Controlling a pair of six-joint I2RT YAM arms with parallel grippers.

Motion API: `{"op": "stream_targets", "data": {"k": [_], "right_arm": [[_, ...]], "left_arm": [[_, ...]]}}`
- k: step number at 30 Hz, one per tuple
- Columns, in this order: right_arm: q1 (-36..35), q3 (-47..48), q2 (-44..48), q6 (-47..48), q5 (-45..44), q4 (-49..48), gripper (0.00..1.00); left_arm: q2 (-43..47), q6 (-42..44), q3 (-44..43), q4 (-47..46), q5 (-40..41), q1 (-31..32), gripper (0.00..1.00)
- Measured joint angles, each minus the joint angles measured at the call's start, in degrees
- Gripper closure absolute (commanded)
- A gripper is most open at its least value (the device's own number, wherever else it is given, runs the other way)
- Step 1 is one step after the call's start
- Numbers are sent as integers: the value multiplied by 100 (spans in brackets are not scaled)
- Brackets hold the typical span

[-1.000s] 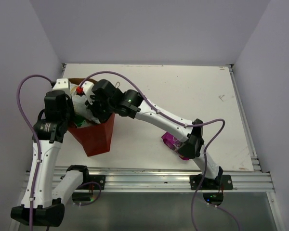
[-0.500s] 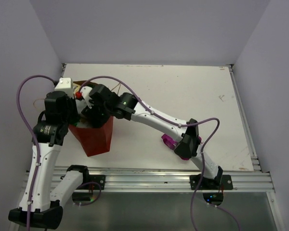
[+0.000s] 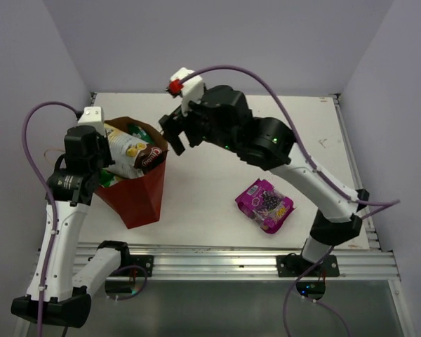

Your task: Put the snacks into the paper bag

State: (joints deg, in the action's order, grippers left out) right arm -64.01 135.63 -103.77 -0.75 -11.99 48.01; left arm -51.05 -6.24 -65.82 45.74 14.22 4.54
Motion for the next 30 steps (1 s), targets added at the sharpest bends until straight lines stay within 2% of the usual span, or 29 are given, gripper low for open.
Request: {"op": "stream_targets", "data": {"k": [4, 7, 9, 12, 13, 14, 16, 22, 30], "right_arm": [[800, -1464, 1023, -328, -127, -273, 14], [1585, -2922, 1530, -535, -275, -413, 1], [1996, -3847, 1672, -658, -297, -459, 1], [2503, -4916, 1679, -861, -96, -485, 1], [2706, -5259, 1681, -938, 76, -516, 1], [2903, -5547, 1681, -1012, 236, -511, 1], [3285, -6054, 1679, -1141, 527, -557, 1], [3517, -6627, 1672, -1193, 855, -577, 1], [3650, -7320, 1423, -1180, 1027, -640, 1]], "left_arm": [[-114, -173, -551, 94, 553, 4, 100], [-48, -391, -874, 225, 1250, 4, 100], [81, -551, -898, 380, 1687, 4, 100], [205, -817, -881, 748, 2092, 4, 89], [240, -933, -852, 879, 2203, 2, 79], [264, -1021, -815, 1021, 2286, -9, 43], [275, -1215, -713, 1276, 2382, -87, 1], [304, -1657, -658, 1788, 2369, -667, 0], [420, -2260, -420, 2208, 2166, -752, 3]]}}
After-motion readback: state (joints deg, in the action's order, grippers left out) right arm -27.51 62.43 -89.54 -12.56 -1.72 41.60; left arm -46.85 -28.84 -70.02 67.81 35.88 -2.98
